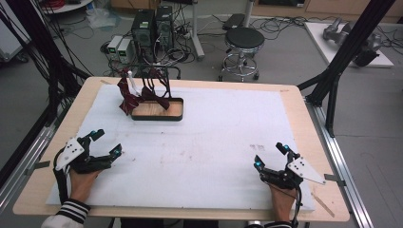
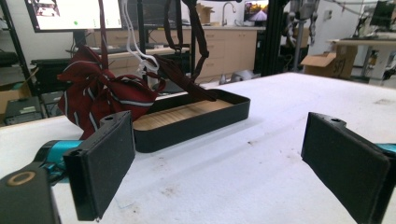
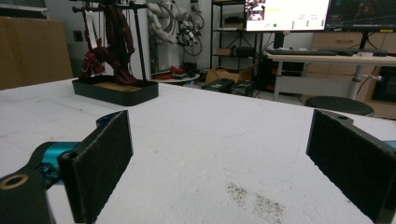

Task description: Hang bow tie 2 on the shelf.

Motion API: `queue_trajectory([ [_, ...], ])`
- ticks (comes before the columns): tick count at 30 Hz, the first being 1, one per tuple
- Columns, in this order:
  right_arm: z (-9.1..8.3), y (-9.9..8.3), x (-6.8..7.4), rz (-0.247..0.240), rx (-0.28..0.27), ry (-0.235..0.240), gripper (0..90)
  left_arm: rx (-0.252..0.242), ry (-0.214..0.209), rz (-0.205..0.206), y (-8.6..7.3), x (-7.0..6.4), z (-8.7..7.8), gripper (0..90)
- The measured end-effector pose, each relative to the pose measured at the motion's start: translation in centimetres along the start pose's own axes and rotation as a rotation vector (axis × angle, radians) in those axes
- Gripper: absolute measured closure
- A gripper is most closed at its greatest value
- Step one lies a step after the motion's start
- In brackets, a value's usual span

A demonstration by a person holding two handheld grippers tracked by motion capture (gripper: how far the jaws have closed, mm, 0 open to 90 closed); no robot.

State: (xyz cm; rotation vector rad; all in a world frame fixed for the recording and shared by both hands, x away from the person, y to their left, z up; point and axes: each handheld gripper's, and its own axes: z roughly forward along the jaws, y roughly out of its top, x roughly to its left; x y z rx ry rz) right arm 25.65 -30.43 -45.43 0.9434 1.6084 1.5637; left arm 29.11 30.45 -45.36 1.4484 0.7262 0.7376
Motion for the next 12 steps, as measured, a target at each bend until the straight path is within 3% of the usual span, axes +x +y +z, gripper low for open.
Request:
queue_trajectory([
  [4,0.00,0.00,0.01,0.000,0.000,0.002,6.3,-0.011,0.001,-0.014,-0.09,0.10,-0.11,10.4],
  [12,-0.04,-0.02,0.00,0.007,0.000,0.001,6.3,-0.042,0.001,-0.001,-0.22,-0.02,-0.41,10.5],
])
